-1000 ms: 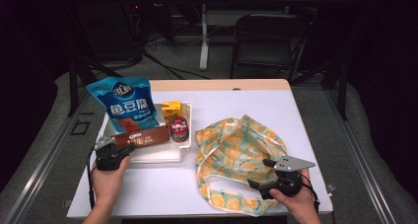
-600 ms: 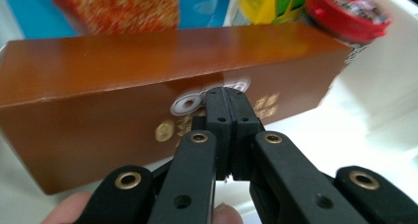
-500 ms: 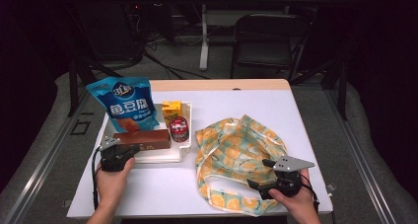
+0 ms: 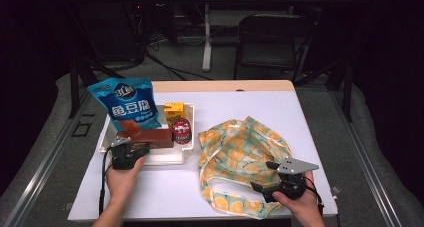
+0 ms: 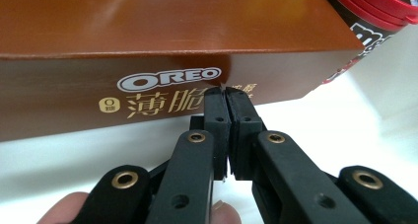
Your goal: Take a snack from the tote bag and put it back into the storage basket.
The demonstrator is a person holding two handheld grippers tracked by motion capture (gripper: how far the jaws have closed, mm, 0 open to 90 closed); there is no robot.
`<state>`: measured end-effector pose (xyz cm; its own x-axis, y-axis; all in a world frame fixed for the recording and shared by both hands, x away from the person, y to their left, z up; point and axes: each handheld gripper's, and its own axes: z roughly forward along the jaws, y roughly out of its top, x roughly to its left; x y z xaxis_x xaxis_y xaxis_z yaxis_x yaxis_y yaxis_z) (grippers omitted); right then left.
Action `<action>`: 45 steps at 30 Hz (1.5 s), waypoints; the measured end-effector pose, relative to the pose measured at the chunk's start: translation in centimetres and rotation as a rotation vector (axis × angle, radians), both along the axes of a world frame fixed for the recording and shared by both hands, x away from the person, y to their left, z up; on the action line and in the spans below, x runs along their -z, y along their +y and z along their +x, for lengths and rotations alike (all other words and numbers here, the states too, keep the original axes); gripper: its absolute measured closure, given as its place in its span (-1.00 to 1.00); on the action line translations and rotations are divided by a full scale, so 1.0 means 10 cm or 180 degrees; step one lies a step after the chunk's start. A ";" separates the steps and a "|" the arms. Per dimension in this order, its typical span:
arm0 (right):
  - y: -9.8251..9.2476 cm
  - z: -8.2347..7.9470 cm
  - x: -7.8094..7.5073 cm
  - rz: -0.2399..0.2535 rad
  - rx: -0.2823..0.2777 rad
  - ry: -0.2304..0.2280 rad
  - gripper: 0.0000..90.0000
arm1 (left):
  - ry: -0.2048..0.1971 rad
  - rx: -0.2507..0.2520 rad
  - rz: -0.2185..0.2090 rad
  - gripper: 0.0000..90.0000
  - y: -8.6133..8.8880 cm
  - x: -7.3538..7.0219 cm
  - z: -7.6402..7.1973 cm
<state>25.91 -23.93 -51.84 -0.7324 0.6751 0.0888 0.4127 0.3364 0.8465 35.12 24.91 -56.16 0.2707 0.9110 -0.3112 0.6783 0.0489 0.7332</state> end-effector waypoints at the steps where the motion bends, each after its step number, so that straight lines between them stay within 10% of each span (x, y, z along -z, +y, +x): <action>1: 0.00 0.00 0.00 -0.0007 -0.0004 -0.0003 -0.76 | -0.0029 -0.0025 -0.0022 0.96 0.00 0.01 0.01; 24: -0.03 0.00 -0.01 0.0026 0.0034 -0.0019 -0.76 | -0.0251 -0.0071 0.0197 0.71 0.11 -0.06 -0.12; 39: -0.01 0.00 0.00 -0.0001 0.0010 -0.0010 -0.76 | -0.0104 -0.0620 0.0527 1.00 0.18 0.00 -0.05; 45: -0.02 0.00 0.00 -0.0001 0.0024 -0.0012 -0.76 | -0.0182 -0.0454 0.0453 0.94 0.15 0.00 -0.10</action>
<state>25.89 -24.15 -51.81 -0.7275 0.6807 0.0858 0.4121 0.3336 0.8479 34.10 26.45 -56.17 0.1494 0.9750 -0.1644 0.6290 0.0345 0.7766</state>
